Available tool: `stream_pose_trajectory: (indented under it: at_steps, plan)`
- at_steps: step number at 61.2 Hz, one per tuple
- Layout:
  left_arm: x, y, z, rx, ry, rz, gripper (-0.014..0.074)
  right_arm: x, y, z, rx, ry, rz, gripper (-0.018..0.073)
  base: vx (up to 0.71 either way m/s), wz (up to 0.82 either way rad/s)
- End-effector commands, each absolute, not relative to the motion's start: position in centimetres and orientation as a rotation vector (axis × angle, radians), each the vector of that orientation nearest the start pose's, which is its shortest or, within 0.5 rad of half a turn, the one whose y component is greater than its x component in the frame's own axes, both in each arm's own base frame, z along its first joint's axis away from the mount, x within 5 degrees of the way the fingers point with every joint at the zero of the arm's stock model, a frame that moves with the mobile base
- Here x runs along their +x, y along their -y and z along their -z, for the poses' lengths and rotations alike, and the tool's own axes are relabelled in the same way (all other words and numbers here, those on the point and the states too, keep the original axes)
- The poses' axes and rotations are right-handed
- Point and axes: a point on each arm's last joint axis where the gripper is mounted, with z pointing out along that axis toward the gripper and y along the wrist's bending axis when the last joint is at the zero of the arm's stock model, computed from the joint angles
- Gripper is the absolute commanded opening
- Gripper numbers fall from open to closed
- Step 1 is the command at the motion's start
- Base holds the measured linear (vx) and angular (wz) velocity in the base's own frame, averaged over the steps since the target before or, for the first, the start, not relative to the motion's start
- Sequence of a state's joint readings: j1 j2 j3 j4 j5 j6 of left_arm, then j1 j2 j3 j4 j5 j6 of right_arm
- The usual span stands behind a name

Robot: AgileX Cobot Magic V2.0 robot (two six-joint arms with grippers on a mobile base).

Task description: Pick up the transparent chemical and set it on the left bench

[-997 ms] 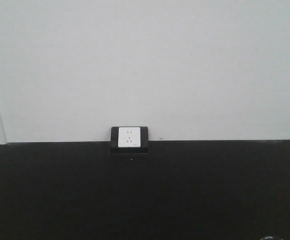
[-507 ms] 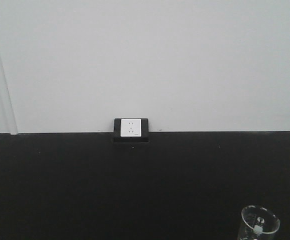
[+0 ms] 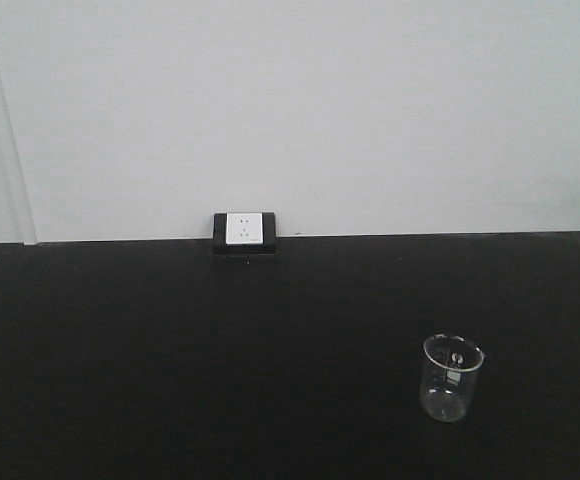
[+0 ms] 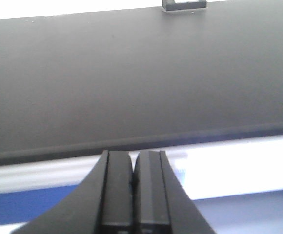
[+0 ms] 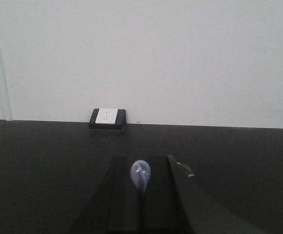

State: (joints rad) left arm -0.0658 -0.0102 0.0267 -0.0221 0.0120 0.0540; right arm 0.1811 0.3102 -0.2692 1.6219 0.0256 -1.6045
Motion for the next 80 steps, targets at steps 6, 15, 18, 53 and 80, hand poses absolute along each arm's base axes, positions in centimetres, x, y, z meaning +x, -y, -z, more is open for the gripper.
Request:
stream_pose_trajectory:
  at_steps: [6,15,18,53,80]
  plan:
    - [5.50,0.36,-20.63,0.064,-1.429,0.035,-0.0003,8.11,-1.77,-29.37,-0.151,-1.494,-0.177,-0.0004,-0.35,-0.05]
    - [5.50,0.36,-20.63,0.064,-1.429,0.035,-0.0003,8.11,-1.77,-29.37,-0.151,-1.494,-0.177,-0.0004,-0.37,0.00]
    - [5.50,0.36,-20.63,0.064,-1.429,0.035,-0.0003,8.11,-1.77,-29.37,-0.151,-1.494,-0.177,-0.0004,-0.38,0.06]
    - [5.50,0.36,-20.63,0.064,-1.429,0.035,-0.0003,8.11,-1.77,-29.37,-0.152,-1.493,-0.176,-0.0004,-0.39,0.37]
    - [5.50,0.36,-20.63,0.064,-1.429,0.035,-0.0003,8.10,-1.78,-29.37,-0.153,-1.493,-0.177,-0.0004,-0.36,0.60]
